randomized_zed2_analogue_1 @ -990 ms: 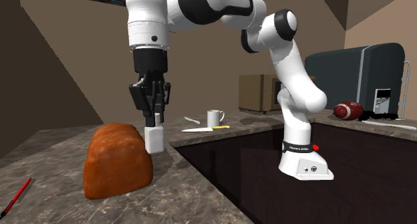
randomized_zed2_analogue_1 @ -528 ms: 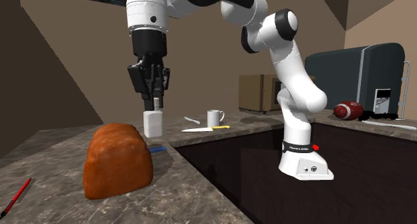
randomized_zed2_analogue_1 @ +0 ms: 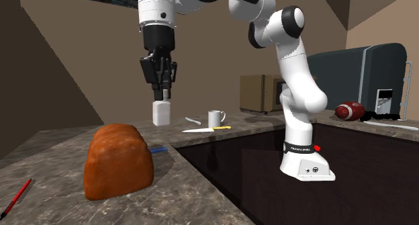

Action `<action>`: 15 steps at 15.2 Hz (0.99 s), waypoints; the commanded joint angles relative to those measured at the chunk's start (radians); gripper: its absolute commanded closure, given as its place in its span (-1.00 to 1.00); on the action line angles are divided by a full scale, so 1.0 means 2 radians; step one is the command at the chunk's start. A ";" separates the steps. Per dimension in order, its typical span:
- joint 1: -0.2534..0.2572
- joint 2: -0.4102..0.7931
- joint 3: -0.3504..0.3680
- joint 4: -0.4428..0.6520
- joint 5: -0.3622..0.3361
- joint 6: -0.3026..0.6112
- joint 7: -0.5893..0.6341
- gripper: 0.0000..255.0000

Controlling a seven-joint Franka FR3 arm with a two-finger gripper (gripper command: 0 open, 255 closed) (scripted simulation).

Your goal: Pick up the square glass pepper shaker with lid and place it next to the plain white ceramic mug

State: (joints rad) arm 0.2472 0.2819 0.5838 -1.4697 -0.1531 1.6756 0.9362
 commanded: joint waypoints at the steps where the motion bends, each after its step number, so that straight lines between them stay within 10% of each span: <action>1: -0.025 -0.038 -0.002 -0.045 0.020 0.013 -0.024 1.00; 15: -0.119 -0.245 -0.090 -0.266 0.113 0.052 -0.224 1.00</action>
State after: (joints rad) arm 0.0189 -0.1924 0.4211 -1.9828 0.0698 1.7779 0.5209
